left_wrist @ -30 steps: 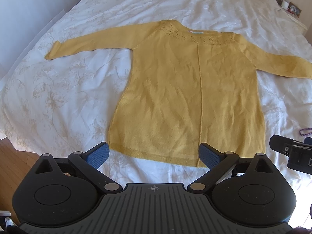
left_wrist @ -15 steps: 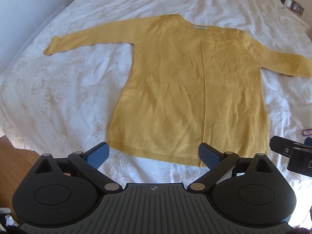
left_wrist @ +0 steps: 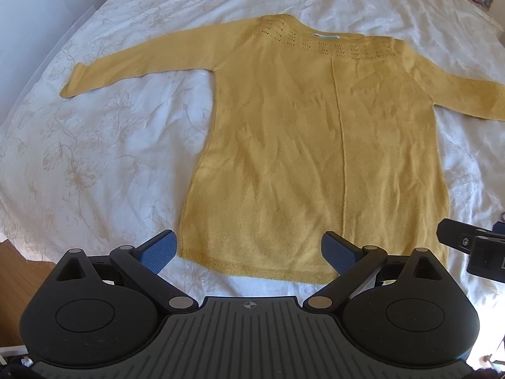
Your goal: Fold small clothes
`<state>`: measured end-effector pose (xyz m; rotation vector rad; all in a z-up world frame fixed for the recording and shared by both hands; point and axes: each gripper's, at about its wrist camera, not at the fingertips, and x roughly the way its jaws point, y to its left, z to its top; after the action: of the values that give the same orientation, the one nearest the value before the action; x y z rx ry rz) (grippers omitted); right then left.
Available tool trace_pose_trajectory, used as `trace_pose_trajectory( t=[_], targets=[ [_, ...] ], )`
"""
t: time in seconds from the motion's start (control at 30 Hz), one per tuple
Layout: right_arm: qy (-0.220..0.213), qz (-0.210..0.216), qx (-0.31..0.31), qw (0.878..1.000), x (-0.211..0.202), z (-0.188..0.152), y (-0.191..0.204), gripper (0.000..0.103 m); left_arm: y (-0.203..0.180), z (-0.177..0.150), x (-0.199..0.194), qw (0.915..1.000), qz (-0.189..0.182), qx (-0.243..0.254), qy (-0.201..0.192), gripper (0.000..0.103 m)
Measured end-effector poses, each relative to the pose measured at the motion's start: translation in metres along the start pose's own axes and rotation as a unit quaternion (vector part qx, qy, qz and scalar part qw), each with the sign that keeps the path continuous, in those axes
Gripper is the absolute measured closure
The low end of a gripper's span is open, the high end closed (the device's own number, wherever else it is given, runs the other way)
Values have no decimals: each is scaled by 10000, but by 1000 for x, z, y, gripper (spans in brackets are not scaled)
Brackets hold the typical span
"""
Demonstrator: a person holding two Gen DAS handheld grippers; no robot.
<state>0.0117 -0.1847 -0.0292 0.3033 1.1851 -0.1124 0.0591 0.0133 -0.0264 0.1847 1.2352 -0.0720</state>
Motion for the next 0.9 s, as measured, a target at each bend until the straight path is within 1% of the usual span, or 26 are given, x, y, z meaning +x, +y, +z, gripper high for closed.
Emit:
trace_pose_trajectory(
  t=[0.23, 0.27, 0.37, 0.47, 0.63, 0.77, 0.8, 0.9],
  targets=[
    [64, 17, 335, 9994, 17, 26, 1, 3, 5, 37, 16, 9998, -69, 159, -63, 5],
    [57, 8, 383, 9993, 19, 30, 1, 3, 5, 43, 18, 9997, -110, 200, -88, 11],
    [32, 5, 522, 9986, 27, 44, 1, 3, 5, 63, 27, 9992, -252, 287, -120, 13],
    [-78, 10, 699, 9975, 32, 57, -1, 3, 4, 83, 33, 9980, -483, 364, -180, 14],
    [-402, -5, 1019, 9940, 34, 73, -5, 3, -1, 113, 37, 9936, -809, 588, -520, 14],
    [-813, 195, 1204, 9892, 33, 80, -14, 3, -6, 133, 39, 9888, -974, 730, -866, 14],
    [-856, 145, 1231, 9886, 33, 82, -16, 3, -8, 137, 39, 9871, -1023, 759, -968, 14],
    [-943, -208, 1145, 9887, 36, 88, -23, 3, -13, 146, 40, 9837, -1114, 816, -1156, 14]
  ],
)
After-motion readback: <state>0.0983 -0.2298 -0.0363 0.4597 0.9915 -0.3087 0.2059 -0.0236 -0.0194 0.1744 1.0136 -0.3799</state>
